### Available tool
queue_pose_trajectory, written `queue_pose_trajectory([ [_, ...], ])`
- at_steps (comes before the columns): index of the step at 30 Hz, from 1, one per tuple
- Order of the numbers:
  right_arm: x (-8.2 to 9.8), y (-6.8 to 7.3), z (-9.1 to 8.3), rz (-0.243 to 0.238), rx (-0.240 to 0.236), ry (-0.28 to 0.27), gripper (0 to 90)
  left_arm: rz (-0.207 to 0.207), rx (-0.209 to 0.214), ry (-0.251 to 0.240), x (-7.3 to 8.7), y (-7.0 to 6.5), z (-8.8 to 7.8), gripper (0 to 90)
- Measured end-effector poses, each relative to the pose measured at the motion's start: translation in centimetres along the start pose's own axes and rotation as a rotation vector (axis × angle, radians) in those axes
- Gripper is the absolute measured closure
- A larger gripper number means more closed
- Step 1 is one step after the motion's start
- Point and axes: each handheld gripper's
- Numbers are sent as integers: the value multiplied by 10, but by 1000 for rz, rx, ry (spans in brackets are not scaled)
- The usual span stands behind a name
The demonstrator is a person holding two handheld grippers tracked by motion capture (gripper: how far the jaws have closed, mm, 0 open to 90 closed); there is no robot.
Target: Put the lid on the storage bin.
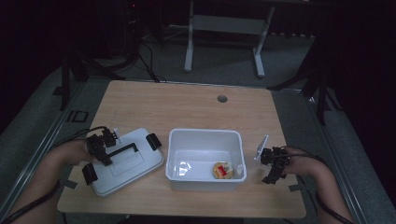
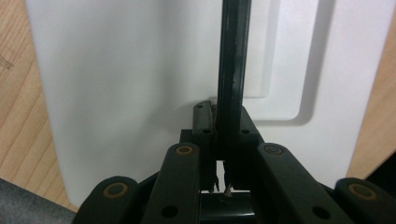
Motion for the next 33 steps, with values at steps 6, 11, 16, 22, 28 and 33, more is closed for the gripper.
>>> queue_pose_trajectory([
  [6, 2, 0, -3, 2, 4, -4, 147, -4, -9, -13, 7, 2, -15, 839],
  [11, 2, 2, -6, 4, 9, -9, 147, -10, -13, -20, 14, 1, -31, 839],
  [16, 2, 2, -7, 3, 8, -8, 147, -3, -24, -25, 18, 1, -47, 839],
  [22, 1, 2, -6, 2, 2, -3, 147, 0, -26, -48, 20, 1, -64, 839],
  [28, 2, 2, -8, 0, 4, -8, 147, 30, -38, -53, 17, -1, -83, 839],
  [33, 2, 3, -7, 7, 1, -6, 147, 44, -42, -73, 15, -3, -94, 839],
])
Point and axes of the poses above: each handheld gripper's, and its own axes: z roughly forward along the jaws, x roughly out of its underside, y roughly to its left, and after that the axes turned 11 degrees about -x, right-handed
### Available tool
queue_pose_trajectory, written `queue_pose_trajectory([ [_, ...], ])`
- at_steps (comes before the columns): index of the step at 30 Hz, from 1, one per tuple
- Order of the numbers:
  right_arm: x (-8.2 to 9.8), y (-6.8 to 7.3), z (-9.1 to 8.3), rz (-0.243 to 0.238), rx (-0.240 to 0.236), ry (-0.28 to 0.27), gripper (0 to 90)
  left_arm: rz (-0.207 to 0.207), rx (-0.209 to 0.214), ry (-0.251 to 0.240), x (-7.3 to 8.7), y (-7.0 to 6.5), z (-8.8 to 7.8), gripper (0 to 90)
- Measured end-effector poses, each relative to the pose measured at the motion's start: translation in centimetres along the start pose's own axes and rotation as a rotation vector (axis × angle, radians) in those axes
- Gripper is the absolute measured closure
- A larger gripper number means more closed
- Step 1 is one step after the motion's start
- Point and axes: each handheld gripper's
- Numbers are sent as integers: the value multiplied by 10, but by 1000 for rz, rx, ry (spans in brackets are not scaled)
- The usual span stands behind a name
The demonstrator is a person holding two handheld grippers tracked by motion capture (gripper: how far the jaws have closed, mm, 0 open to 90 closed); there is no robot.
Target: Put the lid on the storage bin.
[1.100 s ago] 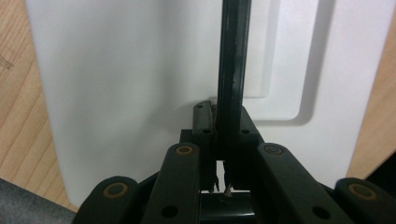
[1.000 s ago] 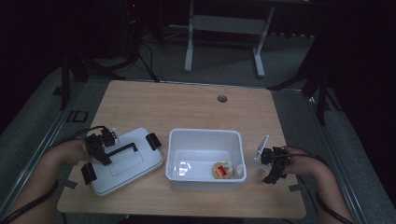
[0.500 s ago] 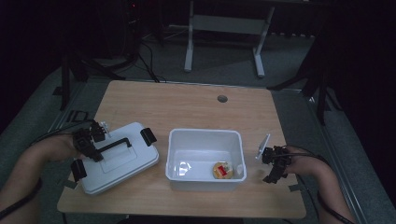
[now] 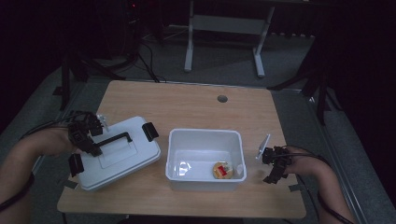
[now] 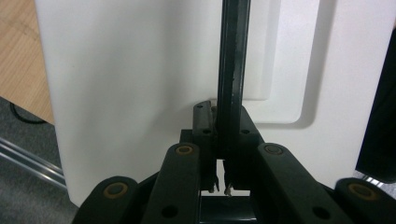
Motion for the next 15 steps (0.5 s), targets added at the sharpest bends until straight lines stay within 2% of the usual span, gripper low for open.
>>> queue_pose_trajectory([
  [9, 0, 0, 0, 1, 0, 0, 147, 42, -20, -33, -11, -4, -27, 839],
  [15, -2, 0, 1, -4, -3, 4, 148, 88, -29, -43, -27, -11, -38, 839],
])
Point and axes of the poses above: each handheld gripper's, and its own axes: z roughly forward along the jaws, x roughly out of its underside, y roughly to its left, and after that the axes turned 11 degrees about -x, right-handed
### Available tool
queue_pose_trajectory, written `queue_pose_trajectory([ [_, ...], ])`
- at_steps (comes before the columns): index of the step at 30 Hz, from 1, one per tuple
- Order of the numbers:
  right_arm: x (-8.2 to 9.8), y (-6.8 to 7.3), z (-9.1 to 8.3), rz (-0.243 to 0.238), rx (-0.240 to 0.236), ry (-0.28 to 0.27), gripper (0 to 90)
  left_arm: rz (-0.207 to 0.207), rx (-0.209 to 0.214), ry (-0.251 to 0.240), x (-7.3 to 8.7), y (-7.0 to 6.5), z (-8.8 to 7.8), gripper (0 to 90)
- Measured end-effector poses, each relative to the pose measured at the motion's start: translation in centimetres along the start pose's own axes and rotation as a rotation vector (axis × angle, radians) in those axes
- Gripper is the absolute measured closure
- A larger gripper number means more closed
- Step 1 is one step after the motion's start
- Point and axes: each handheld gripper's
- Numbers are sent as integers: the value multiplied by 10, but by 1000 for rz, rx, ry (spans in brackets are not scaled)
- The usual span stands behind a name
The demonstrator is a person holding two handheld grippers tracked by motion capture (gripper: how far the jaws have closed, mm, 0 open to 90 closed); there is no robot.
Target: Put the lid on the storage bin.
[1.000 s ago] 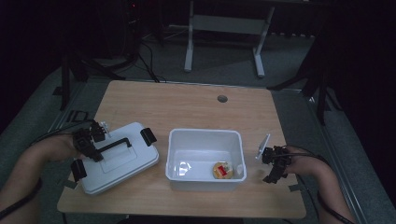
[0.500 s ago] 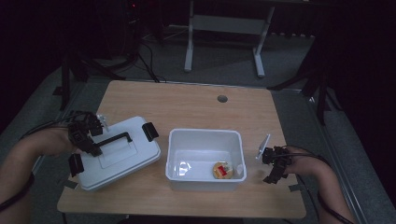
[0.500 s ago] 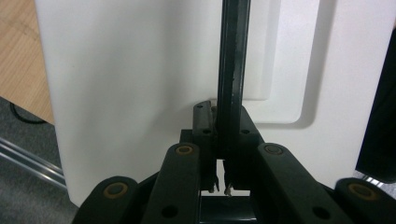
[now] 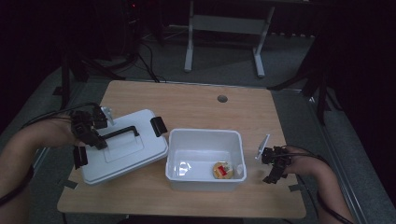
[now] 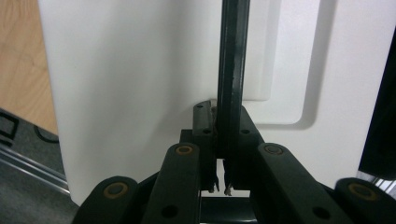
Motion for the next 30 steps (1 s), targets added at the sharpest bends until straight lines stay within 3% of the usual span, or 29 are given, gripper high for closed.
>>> queue_pose_trajectory([
  [12, 1, 0, 2, 3, -8, 7, 147, 88, 10, -47, -41, -11, -5, 839],
  [30, 3, -2, 5, 7, -18, 7, 148, 250, 22, -74, -124, -39, -4, 839],
])
Point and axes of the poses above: each handheld gripper's, and its own axes: z roughly forward along the jaws, x roughly out of its underside, y roughly to its left, and after that the axes turned 11 degrees about -x, right-handed
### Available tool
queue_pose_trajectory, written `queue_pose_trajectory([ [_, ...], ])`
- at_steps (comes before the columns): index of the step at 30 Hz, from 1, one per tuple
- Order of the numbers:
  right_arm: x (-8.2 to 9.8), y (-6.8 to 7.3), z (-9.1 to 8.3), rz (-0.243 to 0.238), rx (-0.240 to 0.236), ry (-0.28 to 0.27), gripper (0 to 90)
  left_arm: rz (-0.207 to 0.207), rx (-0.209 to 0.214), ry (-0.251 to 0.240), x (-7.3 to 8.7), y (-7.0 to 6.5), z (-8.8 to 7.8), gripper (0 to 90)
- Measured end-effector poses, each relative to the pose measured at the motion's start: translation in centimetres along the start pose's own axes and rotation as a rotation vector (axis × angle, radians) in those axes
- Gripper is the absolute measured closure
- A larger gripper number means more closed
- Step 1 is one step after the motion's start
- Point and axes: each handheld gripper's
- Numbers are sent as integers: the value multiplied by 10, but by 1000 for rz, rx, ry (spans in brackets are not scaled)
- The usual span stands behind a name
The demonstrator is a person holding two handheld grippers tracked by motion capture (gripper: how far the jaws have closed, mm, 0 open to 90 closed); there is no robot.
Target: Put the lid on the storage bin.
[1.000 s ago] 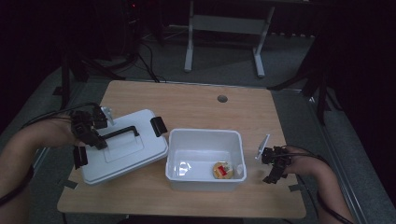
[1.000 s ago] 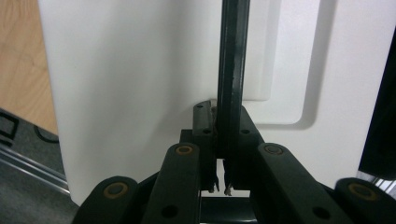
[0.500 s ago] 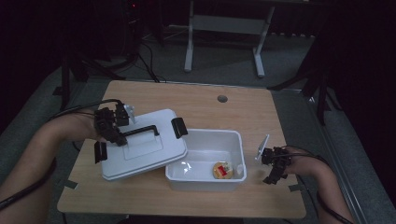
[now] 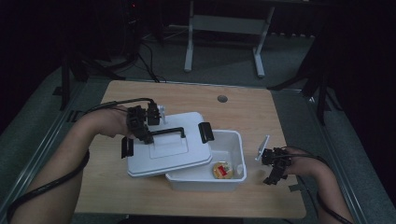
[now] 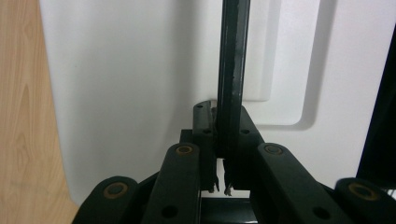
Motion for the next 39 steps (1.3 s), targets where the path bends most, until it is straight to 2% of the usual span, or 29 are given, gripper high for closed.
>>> queue_pose_trajectory([
  [8, 4, 0, 2, 5, -9, -3, 148, 56, 11, -31, -34, -2, 1, 839],
  [10, 5, 0, 2, 5, -11, -2, 148, 60, 13, -31, -37, -3, 2, 839],
  [11, 7, 0, 2, 7, -9, -6, 149, 77, 17, -25, -46, -4, 4, 839],
  [15, 10, -1, 2, 13, -8, -4, 148, 101, 20, -32, -57, -7, 7, 839],
  [16, 11, -1, 1, 12, -7, -7, 148, 123, 33, -47, -66, -11, 10, 839],
  [19, 12, 0, 1, 18, -9, -7, 148, 142, 42, -50, -78, -13, 14, 839],
  [22, 14, 0, 1, 14, -9, -6, 148, 145, 39, -42, -86, -14, 17, 839],
  [25, 15, 0, 1, 18, -11, -9, 148, 155, 57, -52, -100, -17, 21, 839],
  [30, 17, -1, 3, 17, -12, -13, 149, 179, 57, -43, -108, -19, 26, 839],
  [39, 20, -2, 4, 26, -12, -23, 149, 171, 61, -21, -108, -22, 27, 838],
])
Point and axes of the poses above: each handheld gripper's, and its own axes: z roughly forward along the jaws, x roughly out of its underside, y roughly to its left, and after that the axes turned 11 degrees about -x, right-handed
